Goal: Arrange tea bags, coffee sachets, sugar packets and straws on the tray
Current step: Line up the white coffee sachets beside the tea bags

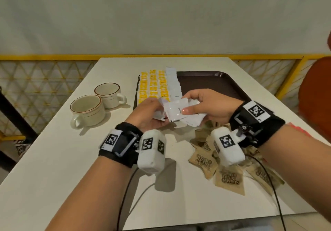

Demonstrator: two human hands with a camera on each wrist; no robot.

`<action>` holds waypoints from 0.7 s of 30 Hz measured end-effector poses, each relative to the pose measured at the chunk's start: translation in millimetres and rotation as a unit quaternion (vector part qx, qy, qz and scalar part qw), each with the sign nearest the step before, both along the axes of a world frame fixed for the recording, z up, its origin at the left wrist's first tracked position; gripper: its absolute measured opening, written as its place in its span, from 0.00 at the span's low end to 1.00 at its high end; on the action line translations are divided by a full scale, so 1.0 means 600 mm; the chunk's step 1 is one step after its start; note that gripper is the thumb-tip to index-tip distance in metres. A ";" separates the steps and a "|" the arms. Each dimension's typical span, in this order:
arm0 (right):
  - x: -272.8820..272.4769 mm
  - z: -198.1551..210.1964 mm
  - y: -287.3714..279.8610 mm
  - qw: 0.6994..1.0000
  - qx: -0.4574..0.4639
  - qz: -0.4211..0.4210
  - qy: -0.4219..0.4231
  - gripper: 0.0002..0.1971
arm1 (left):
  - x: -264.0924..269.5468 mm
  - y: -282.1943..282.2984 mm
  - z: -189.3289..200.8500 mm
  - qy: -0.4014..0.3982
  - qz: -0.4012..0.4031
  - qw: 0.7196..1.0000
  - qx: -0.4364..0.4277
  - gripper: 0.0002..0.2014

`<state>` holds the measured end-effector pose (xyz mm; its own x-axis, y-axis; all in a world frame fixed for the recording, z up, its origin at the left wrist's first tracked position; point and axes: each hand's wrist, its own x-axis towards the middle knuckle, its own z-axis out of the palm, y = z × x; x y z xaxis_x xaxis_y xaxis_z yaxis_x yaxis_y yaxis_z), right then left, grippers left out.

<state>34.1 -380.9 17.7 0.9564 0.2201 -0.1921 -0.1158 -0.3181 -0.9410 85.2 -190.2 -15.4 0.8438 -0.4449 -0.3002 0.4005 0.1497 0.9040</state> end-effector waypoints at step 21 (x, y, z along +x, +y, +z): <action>0.011 -0.069 -0.009 0.982 0.110 -0.132 -0.075 0.28 | -0.030 -0.045 -0.035 0.007 -0.059 0.997 -0.049 0.15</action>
